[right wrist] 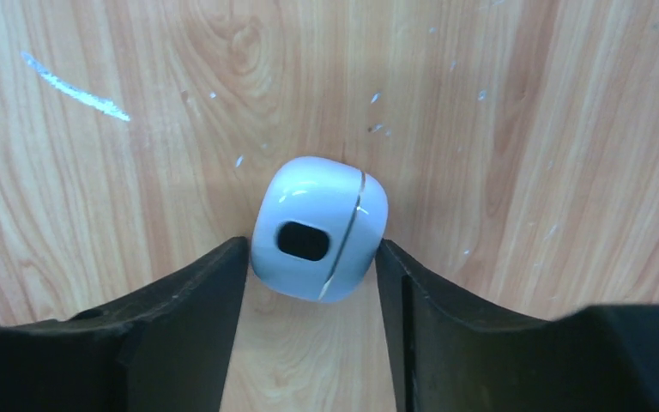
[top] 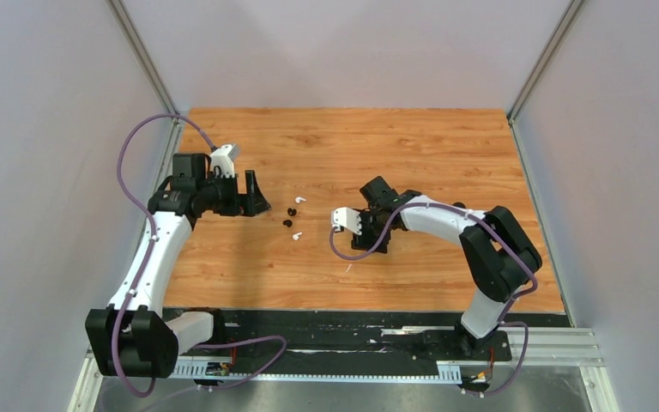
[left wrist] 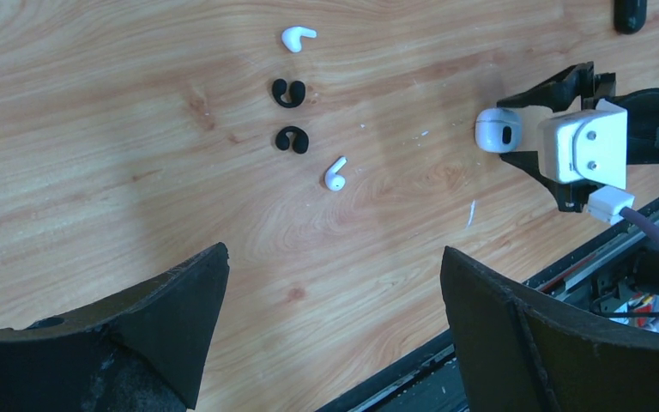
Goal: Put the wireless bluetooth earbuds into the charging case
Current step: Move the charging case to the center of the board, then pick up the charging case at the center of the board.
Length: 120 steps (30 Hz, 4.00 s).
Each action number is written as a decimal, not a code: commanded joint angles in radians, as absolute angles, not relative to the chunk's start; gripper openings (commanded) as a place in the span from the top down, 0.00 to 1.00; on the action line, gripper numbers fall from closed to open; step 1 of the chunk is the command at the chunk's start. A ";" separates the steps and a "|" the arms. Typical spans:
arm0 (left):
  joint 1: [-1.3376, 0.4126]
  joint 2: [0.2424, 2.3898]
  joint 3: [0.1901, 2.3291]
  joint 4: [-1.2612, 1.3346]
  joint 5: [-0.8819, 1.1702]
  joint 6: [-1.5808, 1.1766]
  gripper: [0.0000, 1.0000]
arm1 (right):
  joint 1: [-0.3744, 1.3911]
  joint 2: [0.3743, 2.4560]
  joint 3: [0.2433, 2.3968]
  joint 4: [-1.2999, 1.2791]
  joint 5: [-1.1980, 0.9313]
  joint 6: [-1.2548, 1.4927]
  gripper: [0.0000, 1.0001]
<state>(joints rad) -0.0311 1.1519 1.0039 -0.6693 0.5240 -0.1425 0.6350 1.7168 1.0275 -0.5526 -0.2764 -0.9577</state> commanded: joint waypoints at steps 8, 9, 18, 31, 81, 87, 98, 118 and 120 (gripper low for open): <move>-0.031 1.110 0.986 -0.613 0.555 -0.196 0.00 | 0.600 1.629 1.068 -0.604 -0.232 -0.527 0.18; -0.031 1.112 0.985 -0.611 0.555 -0.202 0.00 | 0.595 1.625 1.069 -0.605 -0.221 -0.463 0.20; -0.030 1.142 1.010 -0.629 0.567 -0.210 0.00 | 0.572 1.665 1.140 -0.649 -0.255 -0.015 0.21; -0.031 1.146 1.033 -0.681 0.538 -0.188 0.00 | 0.589 1.786 1.180 -0.650 -0.151 0.157 0.32; -0.094 1.211 1.037 -0.530 0.671 -0.251 0.02 | 0.620 1.557 1.007 -0.249 -0.039 -0.552 0.98; -0.210 1.221 1.083 -0.364 0.744 -0.254 0.05 | 0.652 1.337 0.956 0.071 -0.098 -0.669 1.00; -0.371 1.260 1.248 -0.197 0.652 -0.289 0.14 | 0.825 1.250 0.876 0.306 -0.022 -0.733 1.00; -0.432 1.358 1.335 -0.255 0.701 -0.255 0.21 | 0.844 1.259 0.931 0.345 0.036 -0.632 0.99; -0.440 1.367 1.343 -0.257 0.716 -0.247 0.22 | 0.844 1.261 0.934 0.346 0.036 -0.629 0.99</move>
<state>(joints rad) -0.4198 1.3552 1.2846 -0.2703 0.6682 -0.2714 0.8413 1.2572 0.8856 0.2829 0.0181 -0.6590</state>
